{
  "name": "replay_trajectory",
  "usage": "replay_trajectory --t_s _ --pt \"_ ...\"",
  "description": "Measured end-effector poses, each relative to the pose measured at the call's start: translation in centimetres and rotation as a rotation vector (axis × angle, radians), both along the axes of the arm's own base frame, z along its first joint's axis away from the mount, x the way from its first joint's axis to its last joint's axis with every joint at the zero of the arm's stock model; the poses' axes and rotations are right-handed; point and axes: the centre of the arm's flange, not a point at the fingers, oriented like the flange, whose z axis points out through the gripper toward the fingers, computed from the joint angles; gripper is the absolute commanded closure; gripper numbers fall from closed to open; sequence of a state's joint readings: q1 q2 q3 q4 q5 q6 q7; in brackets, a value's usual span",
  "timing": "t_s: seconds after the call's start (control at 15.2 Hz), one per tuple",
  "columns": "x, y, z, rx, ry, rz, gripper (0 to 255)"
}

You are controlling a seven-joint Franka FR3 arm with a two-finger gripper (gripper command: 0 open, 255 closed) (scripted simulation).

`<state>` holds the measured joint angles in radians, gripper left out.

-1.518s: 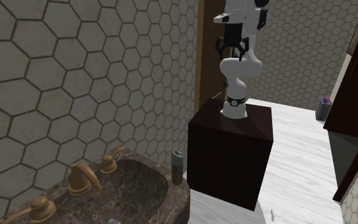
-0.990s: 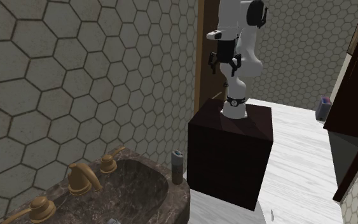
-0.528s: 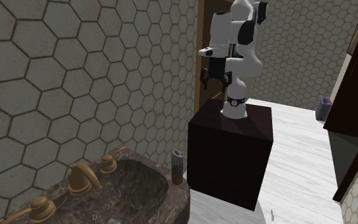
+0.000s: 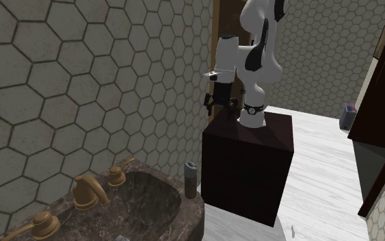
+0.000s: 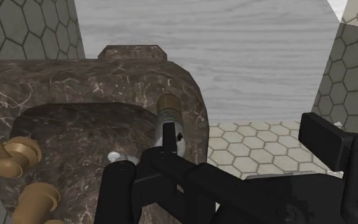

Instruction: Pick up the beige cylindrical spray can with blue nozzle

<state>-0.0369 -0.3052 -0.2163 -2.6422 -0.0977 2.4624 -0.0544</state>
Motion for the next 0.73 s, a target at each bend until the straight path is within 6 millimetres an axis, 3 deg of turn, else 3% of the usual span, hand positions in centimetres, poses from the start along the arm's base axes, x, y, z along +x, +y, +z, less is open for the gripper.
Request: replay_trajectory --t_s 0.73 --pt "7.5 -4.2 -10.3 -0.024 -0.114 -0.003 0"
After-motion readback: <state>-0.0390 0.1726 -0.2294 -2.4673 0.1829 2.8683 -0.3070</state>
